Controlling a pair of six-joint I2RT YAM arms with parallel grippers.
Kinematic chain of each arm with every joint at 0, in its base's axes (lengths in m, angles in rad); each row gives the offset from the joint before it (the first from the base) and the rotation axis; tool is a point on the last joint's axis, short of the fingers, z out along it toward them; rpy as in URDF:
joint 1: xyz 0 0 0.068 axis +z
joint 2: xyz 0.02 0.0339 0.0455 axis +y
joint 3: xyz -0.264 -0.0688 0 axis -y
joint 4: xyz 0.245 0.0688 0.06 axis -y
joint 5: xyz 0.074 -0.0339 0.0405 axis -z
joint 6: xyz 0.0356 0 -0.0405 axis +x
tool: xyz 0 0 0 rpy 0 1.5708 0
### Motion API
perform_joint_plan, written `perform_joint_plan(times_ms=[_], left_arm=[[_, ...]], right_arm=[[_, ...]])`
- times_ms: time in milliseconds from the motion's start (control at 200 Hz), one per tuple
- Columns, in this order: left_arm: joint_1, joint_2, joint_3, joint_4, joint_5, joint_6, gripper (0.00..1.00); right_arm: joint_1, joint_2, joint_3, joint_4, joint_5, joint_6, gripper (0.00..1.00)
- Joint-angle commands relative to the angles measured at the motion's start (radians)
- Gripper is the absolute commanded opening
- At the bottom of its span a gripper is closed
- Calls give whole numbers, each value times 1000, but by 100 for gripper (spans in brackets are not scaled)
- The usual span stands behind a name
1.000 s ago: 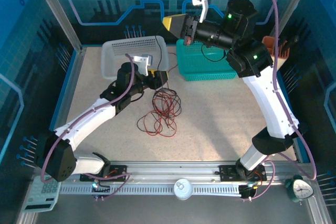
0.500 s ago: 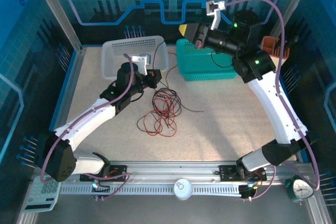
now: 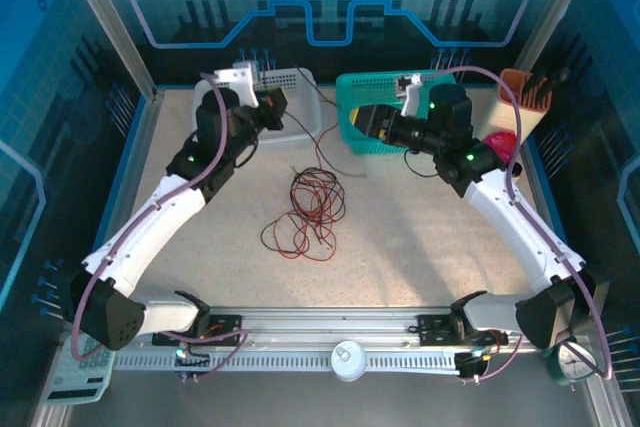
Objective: Untangle the cables
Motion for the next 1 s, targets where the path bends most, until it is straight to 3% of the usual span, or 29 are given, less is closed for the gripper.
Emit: perform_joint_plan(times_ms=[0,315,480,995], left_arm=[[40,45,65,-21,-69,76,0],[87,162,146,74,-171,241,0],[109,243,173,155,-244,296,0],[241,538,370,209,-286,338,0]], right_arm=[[-6,-90,-29,-5,72,-42,69],[-7,-223,-133,-136,225,-131,78],[-7,-260,-173,-179,235,-155,78],[-7,-333,-306,-238,234,-183,78]])
